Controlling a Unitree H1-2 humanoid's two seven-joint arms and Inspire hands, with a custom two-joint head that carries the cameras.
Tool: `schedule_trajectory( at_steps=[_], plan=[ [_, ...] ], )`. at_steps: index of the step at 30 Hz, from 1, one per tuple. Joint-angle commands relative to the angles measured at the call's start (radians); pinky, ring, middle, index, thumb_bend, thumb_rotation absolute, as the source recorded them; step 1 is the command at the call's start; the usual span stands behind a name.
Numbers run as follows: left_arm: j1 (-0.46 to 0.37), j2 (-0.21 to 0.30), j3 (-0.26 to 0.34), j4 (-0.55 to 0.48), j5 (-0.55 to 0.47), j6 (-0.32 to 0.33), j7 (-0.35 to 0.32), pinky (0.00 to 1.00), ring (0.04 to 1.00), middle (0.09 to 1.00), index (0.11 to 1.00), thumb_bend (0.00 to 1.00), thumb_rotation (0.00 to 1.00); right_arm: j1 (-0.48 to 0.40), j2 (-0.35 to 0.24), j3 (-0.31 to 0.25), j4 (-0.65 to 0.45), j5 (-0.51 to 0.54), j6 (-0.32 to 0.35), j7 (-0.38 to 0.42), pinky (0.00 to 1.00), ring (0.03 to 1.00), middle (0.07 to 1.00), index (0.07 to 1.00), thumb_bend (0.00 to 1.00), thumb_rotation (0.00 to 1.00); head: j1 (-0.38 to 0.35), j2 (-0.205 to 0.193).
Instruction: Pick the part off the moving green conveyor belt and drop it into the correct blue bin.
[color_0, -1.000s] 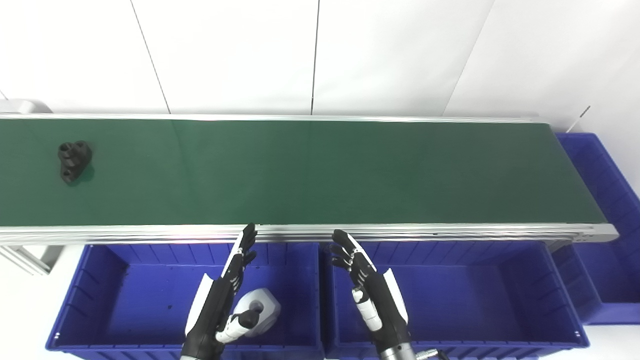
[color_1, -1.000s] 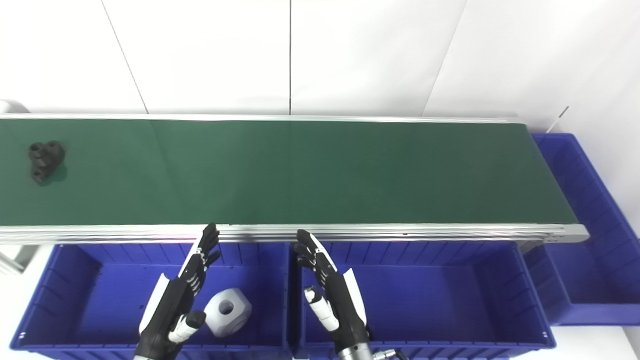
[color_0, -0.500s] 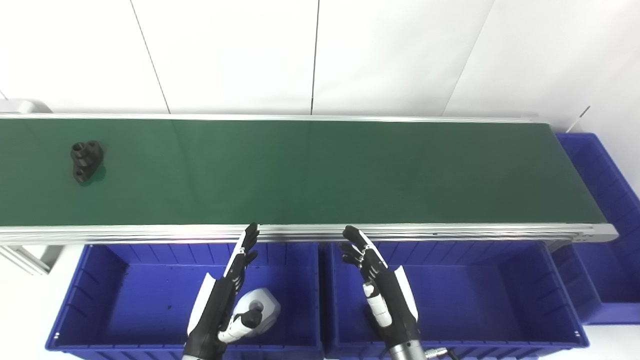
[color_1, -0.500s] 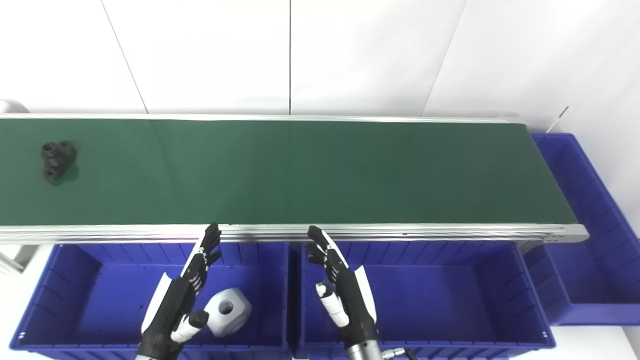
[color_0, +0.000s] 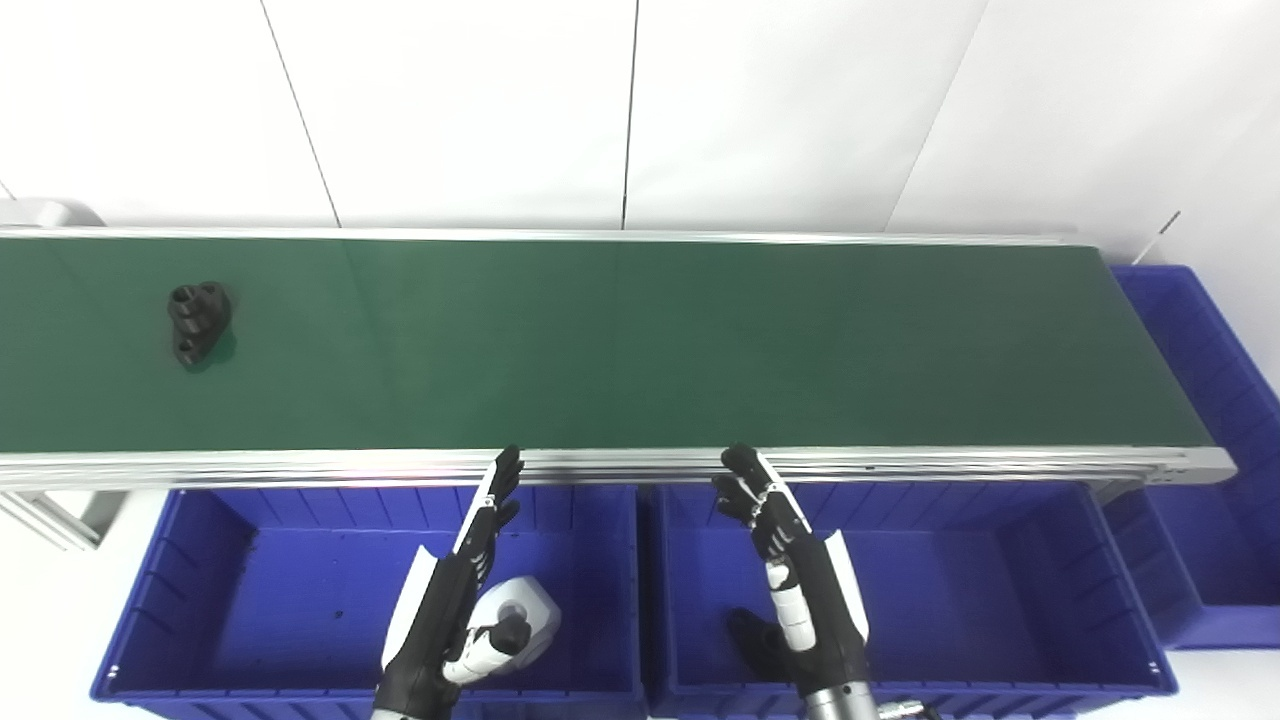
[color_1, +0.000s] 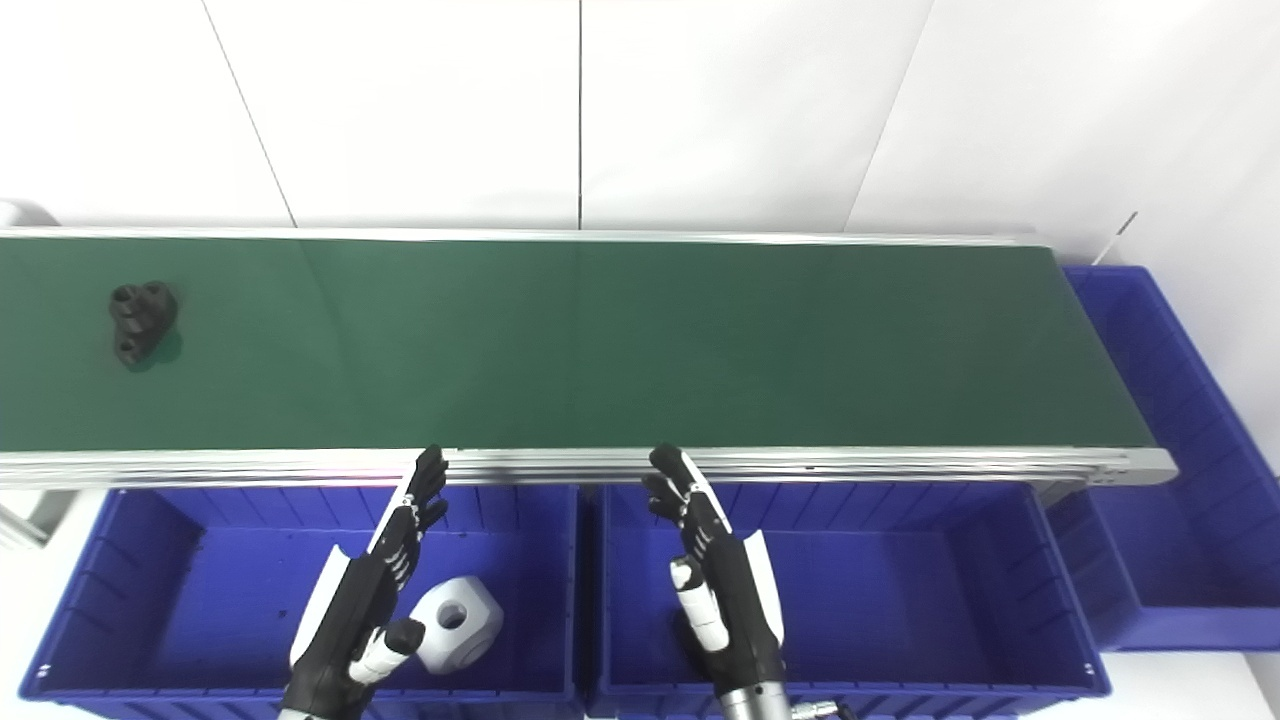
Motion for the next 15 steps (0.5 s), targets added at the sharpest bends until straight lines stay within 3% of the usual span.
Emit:
schedule_trajectory(
  at_steps=[1,15],
  plan=[
    [-0.012,-0.007,-0.004,-0.015,0.004,-0.022,0.008,0.97,1.0,1.0,1.0,0.93,0.94,-0.01,0.003,0.005,-0.017,0.007,-0.037,0.007,0.83,0.873,0.913,0.913,0.79,0.99,0.003,0.0],
    [-0.022,-0.029,-0.013,0.007,0.043,-0.029,0.021,0.96,1.0,1.0,1.0,0.92,0.95,-0.022,-0.018,-0.002,0.005,0.024,-0.048,0.017,0.84,0.877,0.918,0.921,0.78,0.99,0.075,-0.002]
  ],
)
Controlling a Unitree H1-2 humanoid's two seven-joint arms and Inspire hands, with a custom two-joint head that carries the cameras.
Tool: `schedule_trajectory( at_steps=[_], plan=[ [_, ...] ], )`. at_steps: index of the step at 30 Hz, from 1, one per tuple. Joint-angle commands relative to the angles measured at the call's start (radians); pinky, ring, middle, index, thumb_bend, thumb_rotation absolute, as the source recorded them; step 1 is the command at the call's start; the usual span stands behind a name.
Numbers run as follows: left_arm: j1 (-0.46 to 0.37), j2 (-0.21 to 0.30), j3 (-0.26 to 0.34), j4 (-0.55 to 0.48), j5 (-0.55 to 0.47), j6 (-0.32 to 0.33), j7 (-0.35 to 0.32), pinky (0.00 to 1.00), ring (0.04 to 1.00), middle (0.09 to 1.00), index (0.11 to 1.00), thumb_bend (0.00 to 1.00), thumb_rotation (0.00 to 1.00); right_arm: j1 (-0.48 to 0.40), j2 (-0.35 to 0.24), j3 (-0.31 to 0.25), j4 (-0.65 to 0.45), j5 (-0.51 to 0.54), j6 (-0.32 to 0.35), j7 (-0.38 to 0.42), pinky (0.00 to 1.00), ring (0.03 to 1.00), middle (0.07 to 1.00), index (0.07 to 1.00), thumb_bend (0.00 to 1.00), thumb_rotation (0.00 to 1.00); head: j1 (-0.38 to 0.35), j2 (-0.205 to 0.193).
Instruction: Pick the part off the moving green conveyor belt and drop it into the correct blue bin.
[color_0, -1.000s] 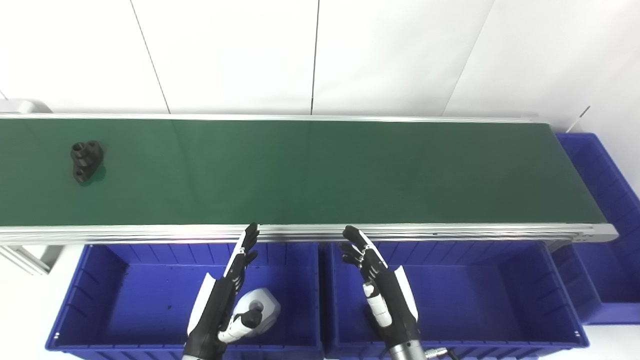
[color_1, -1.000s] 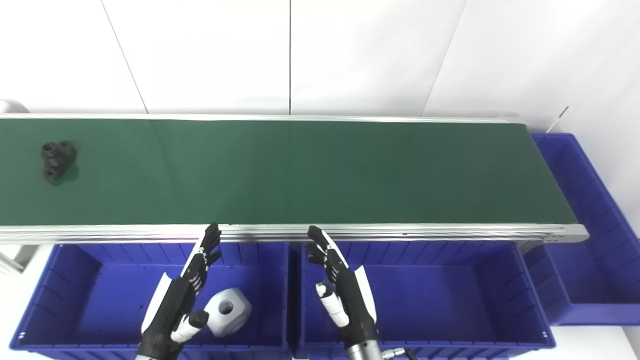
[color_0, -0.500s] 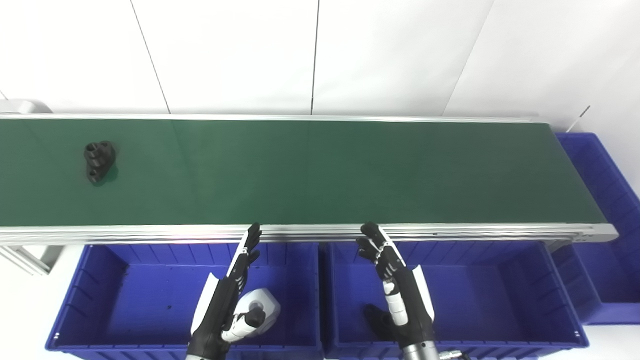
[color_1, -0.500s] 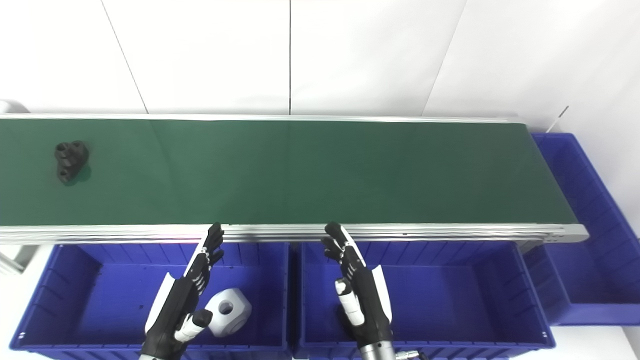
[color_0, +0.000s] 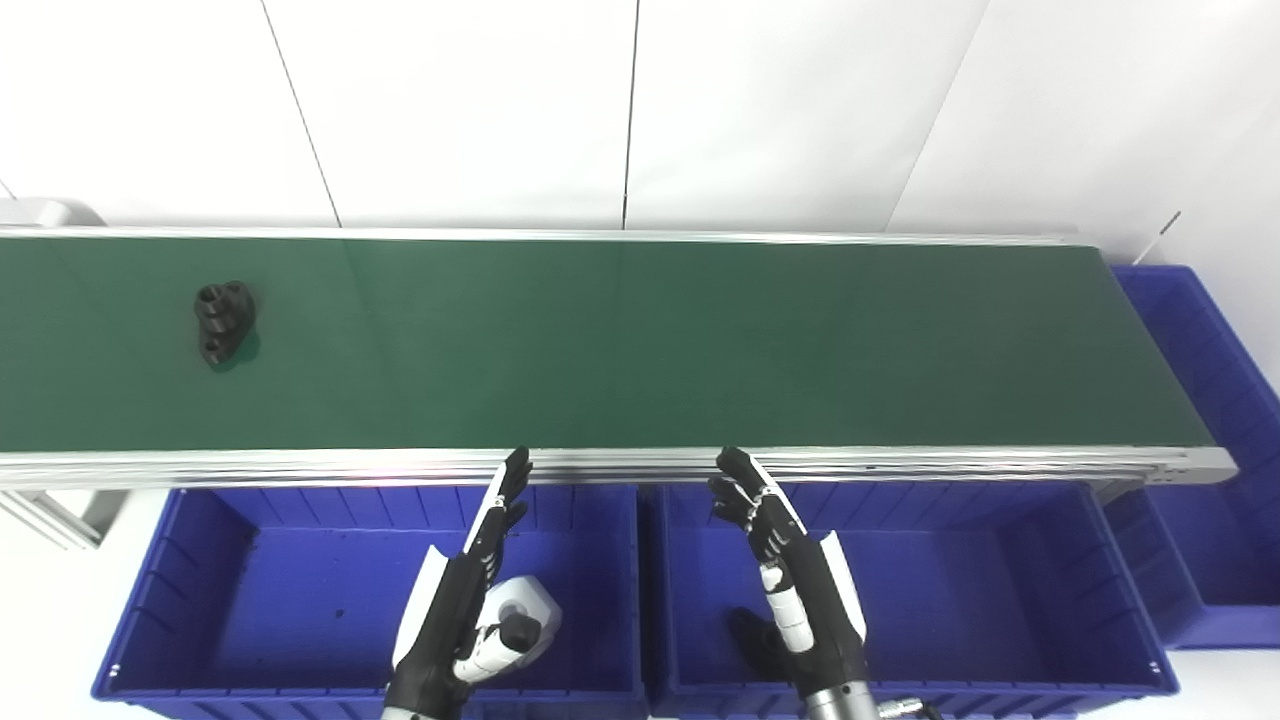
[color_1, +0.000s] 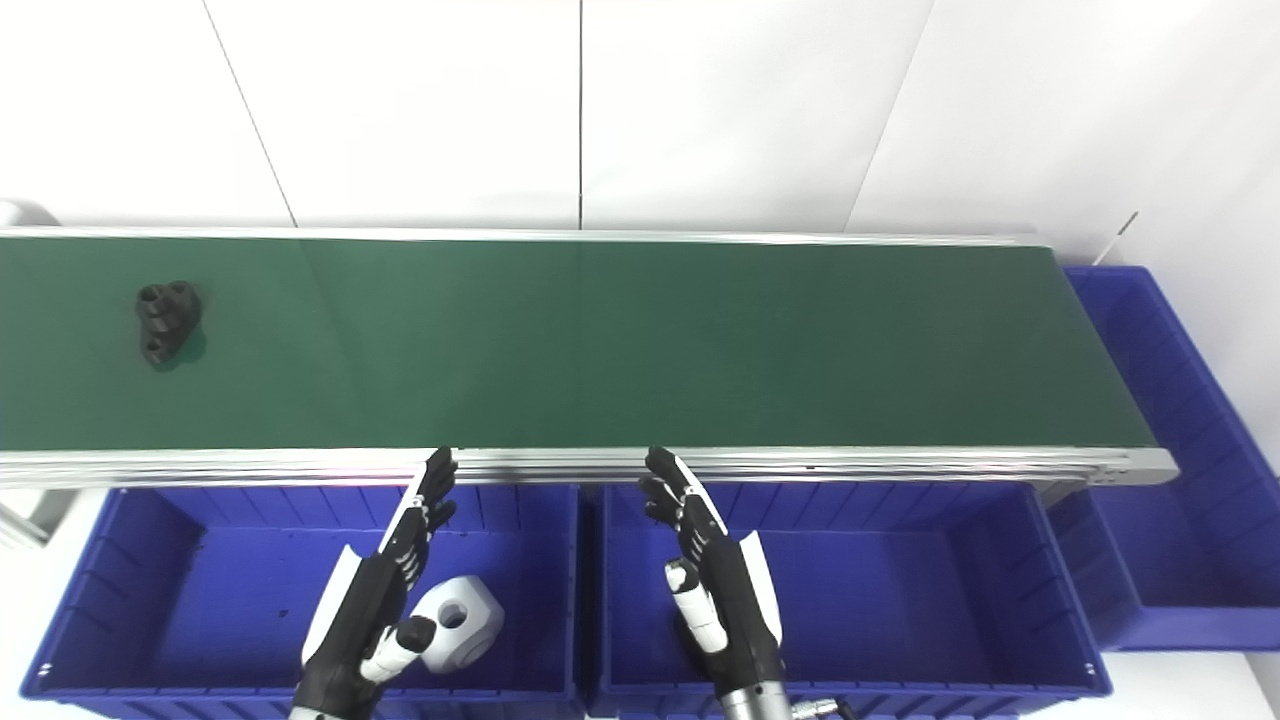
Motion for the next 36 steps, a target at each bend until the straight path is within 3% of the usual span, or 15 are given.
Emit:
schedule_trajectory(
  at_steps=[1,6,13,19,25,32,36],
  plan=[
    [-0.015,-0.014,-0.007,-0.019,0.015,-0.026,0.016,0.96,1.0,1.0,1.0,0.92,0.95,-0.013,-0.003,-0.001,-0.009,0.019,-0.049,0.012,0.85,0.877,0.918,0.922,0.78,0.99,0.015,-0.005],
    [-0.027,-0.025,-0.014,0.017,0.029,-0.044,0.035,0.92,0.987,0.995,1.0,0.91,0.94,-0.021,-0.019,-0.004,0.02,0.029,-0.059,0.015,0.86,0.878,0.921,0.926,0.78,1.0,0.084,-0.044],
    [-0.045,-0.039,-0.028,0.07,0.033,-0.072,0.053,0.93,0.984,0.989,0.995,0.92,0.89,-0.027,-0.033,-0.013,0.04,0.05,-0.061,0.019,0.87,0.889,0.93,0.941,0.8,1.0,0.139,-0.065],
    [-0.06,-0.057,-0.036,0.137,0.048,-0.108,0.08,0.9,0.965,0.969,0.974,0.93,0.86,-0.036,-0.044,-0.03,0.082,0.081,-0.064,0.037,0.9,0.899,0.931,0.945,0.81,1.0,0.22,-0.153],
    [-0.076,-0.06,-0.05,0.17,0.064,-0.123,0.104,0.87,0.962,0.959,0.963,0.93,0.83,-0.049,-0.051,-0.046,0.117,0.087,-0.064,0.05,0.92,0.914,0.94,0.959,0.85,1.0,0.248,-0.18],
    [-0.086,-0.055,-0.064,0.19,0.072,-0.125,0.13,0.84,0.942,0.944,0.954,0.92,0.82,-0.06,-0.051,-0.057,0.147,0.091,-0.064,0.067,0.94,0.921,0.948,0.964,0.84,1.0,0.253,-0.219],
    [-0.09,-0.049,-0.069,0.198,0.072,-0.125,0.137,0.8,0.924,0.943,0.948,0.93,0.81,-0.063,-0.05,-0.059,0.154,0.087,-0.064,0.073,0.95,0.932,0.955,0.975,0.83,1.0,0.253,-0.222]
  ],
)
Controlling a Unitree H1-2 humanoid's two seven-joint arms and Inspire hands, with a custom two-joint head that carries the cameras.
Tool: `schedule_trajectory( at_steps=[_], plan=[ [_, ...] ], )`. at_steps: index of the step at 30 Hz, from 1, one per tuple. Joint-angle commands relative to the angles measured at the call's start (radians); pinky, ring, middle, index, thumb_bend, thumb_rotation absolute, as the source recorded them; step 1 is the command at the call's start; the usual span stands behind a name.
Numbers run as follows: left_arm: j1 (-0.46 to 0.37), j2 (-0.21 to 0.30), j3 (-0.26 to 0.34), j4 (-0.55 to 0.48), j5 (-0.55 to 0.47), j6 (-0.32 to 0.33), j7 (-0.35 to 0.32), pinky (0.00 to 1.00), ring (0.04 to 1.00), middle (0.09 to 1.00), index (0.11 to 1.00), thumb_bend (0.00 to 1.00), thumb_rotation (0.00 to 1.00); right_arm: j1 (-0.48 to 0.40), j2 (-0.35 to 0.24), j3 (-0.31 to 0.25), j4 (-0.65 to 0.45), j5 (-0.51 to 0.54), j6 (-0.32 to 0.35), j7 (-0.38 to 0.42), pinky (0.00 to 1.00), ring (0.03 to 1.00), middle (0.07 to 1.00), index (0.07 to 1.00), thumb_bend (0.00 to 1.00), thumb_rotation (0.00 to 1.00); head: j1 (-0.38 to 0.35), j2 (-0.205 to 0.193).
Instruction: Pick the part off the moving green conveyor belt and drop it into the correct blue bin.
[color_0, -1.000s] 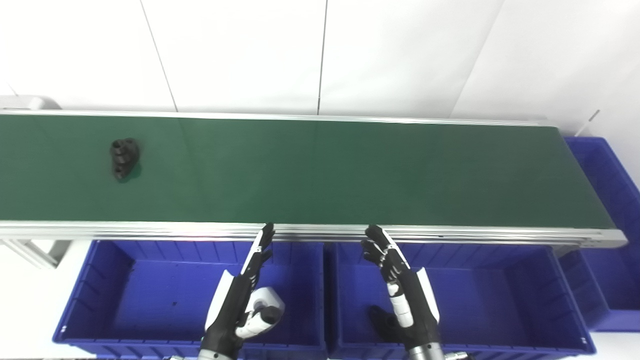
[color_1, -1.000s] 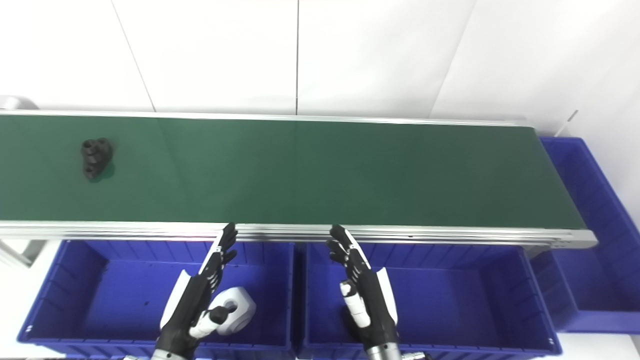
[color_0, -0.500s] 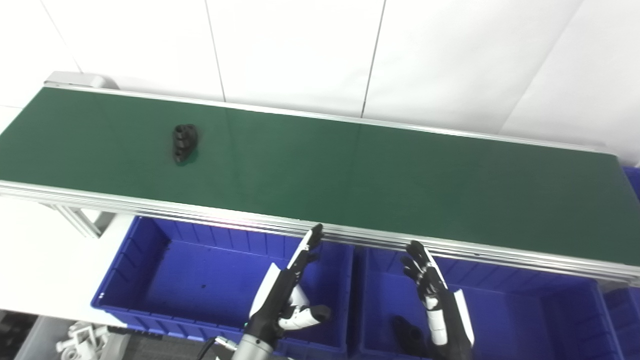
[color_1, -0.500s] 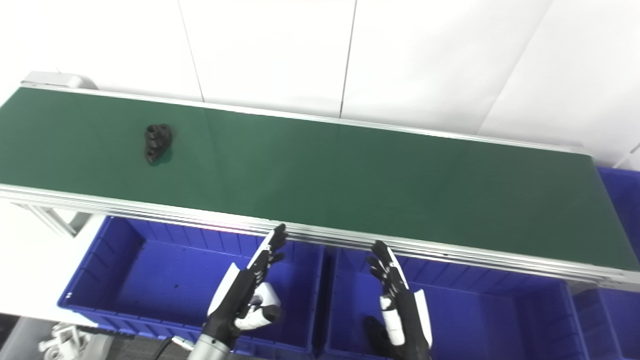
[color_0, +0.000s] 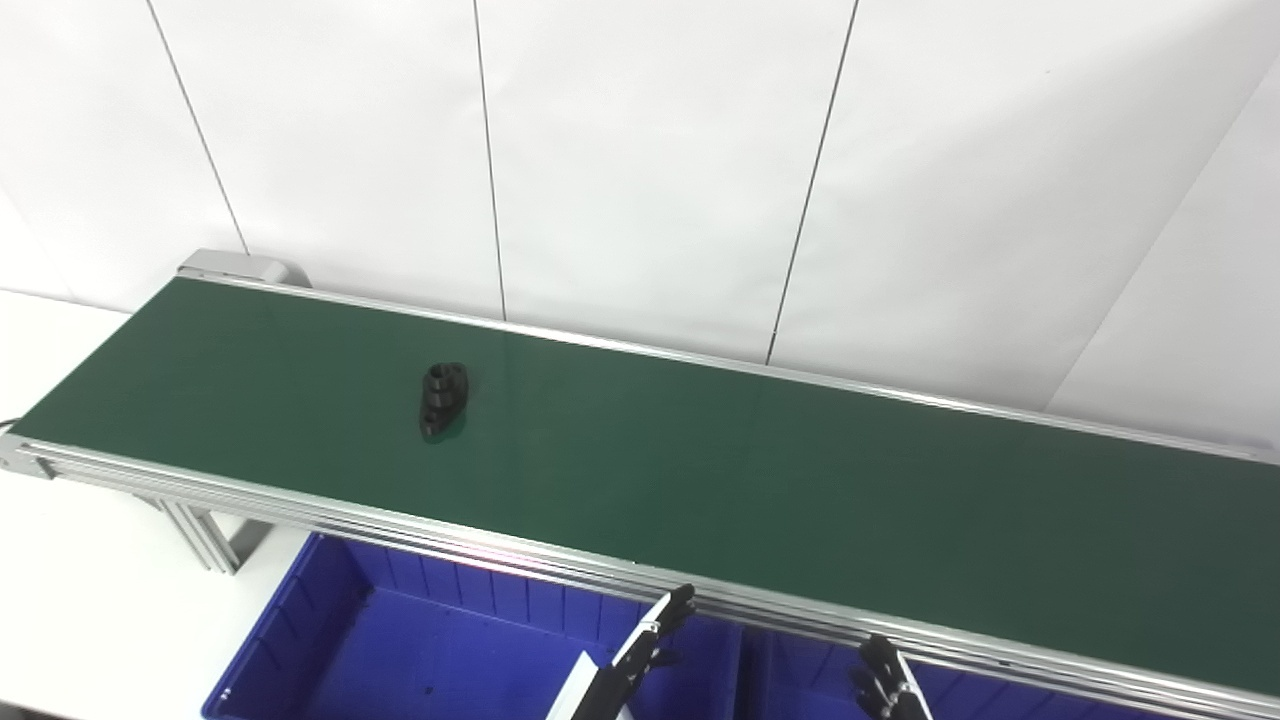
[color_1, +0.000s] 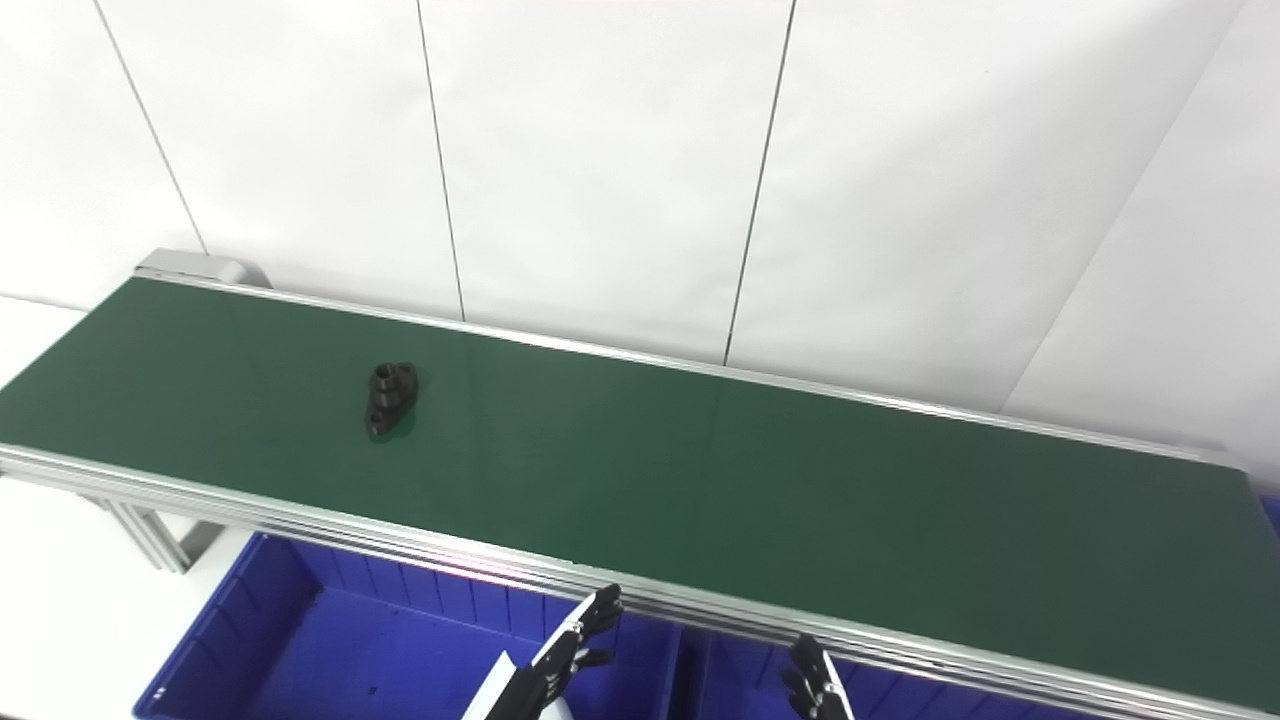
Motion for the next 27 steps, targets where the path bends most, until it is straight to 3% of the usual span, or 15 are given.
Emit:
schedule_trajectory(
  at_steps=[1,27],
  plan=[
    [-0.013,-0.012,-0.015,-0.01,0.009,-0.041,0.02,0.8,0.927,0.945,0.946,0.93,0.81,-0.015,0.003,-0.005,-0.013,0.005,-0.059,0.004,0.94,0.928,0.95,0.973,0.82,1.0,-0.002,-0.008],
    [-0.031,-0.007,-0.035,0.004,0.001,-0.042,0.05,0.81,0.929,0.941,0.944,0.93,0.81,-0.023,0.006,-0.022,-0.004,0.011,-0.059,0.028,0.94,0.927,0.953,0.977,0.79,1.0,-0.005,0.007]
  ],
)
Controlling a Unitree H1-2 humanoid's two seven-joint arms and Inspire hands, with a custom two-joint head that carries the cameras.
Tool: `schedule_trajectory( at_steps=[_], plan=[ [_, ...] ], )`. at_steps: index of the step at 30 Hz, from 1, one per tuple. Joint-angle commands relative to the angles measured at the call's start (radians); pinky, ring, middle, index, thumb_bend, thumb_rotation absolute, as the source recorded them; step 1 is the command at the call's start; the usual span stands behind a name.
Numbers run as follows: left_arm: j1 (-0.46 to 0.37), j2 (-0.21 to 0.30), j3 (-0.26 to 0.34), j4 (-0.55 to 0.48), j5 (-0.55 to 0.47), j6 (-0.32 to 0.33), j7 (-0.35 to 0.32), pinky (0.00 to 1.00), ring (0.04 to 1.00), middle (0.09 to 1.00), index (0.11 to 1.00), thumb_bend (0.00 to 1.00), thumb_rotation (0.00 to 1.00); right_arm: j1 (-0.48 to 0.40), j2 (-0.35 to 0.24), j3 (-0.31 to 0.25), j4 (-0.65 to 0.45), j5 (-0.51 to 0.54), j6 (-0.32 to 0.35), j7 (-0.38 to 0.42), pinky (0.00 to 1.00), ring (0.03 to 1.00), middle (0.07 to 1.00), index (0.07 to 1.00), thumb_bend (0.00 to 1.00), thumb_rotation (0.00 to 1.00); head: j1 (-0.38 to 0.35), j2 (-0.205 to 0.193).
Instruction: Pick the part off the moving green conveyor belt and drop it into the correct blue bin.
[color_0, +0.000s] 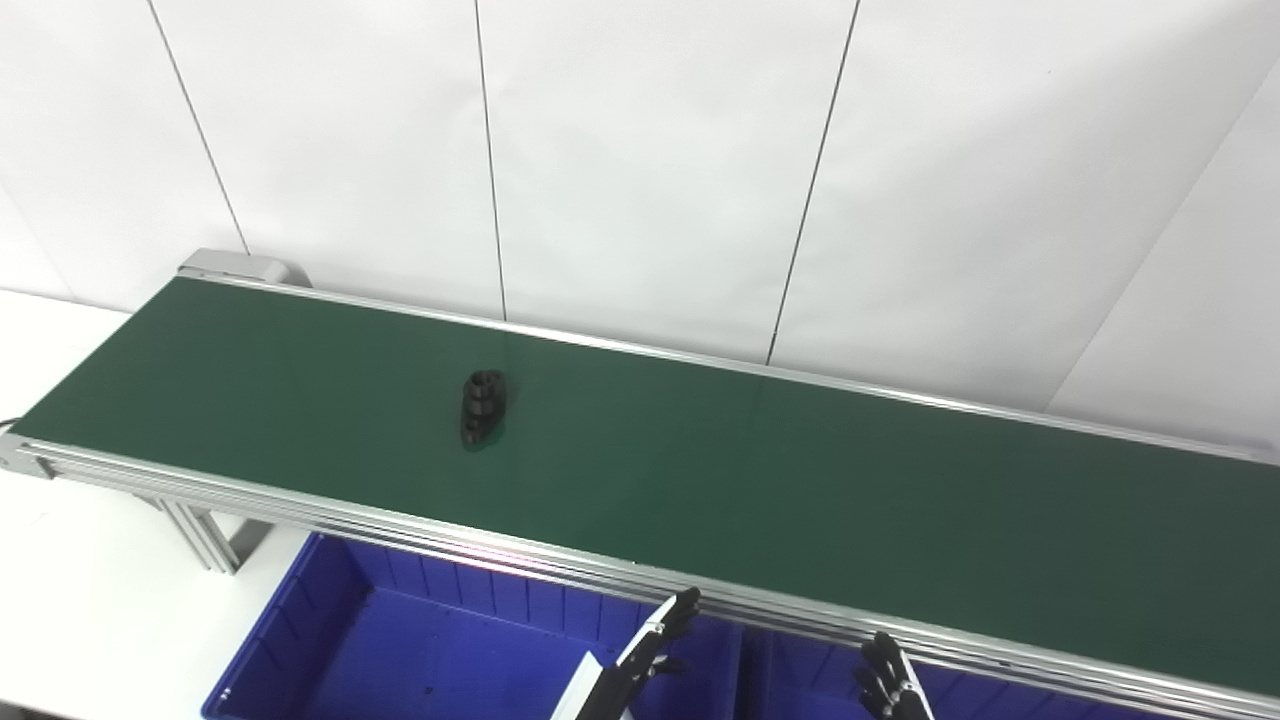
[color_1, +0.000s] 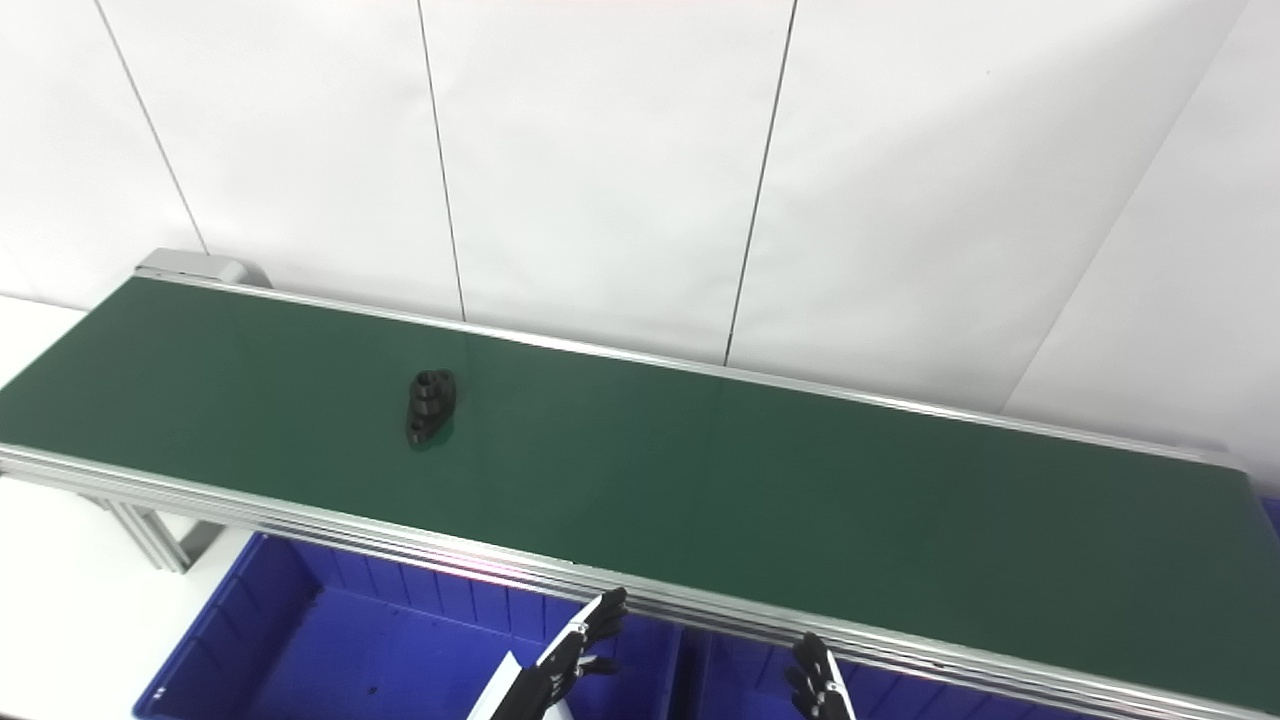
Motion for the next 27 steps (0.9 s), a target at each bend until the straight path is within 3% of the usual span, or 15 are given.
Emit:
schedule_trajectory(
  at_steps=[1,18,27],
  plan=[
    [-0.018,-0.014,-0.015,-0.016,0.002,-0.042,0.017,0.81,0.93,0.94,0.944,0.93,0.81,-0.015,0.003,-0.003,-0.009,0.006,-0.059,0.005,0.93,0.923,0.95,0.973,0.79,1.0,-0.002,0.001],
    [-0.053,-0.025,-0.013,0.007,0.002,-0.04,0.013,0.79,0.929,0.957,0.959,0.95,0.8,-0.029,0.012,-0.027,-0.038,0.054,-0.059,0.031,0.92,0.918,0.942,0.977,0.83,1.0,-0.025,0.021],
    [-0.073,-0.038,-0.022,0.026,0.005,-0.04,0.015,0.83,0.95,0.962,0.968,0.96,0.81,-0.022,0.008,-0.059,-0.158,0.104,-0.059,0.054,0.88,0.903,0.939,0.971,0.84,1.0,-0.03,0.027]
  ],
)
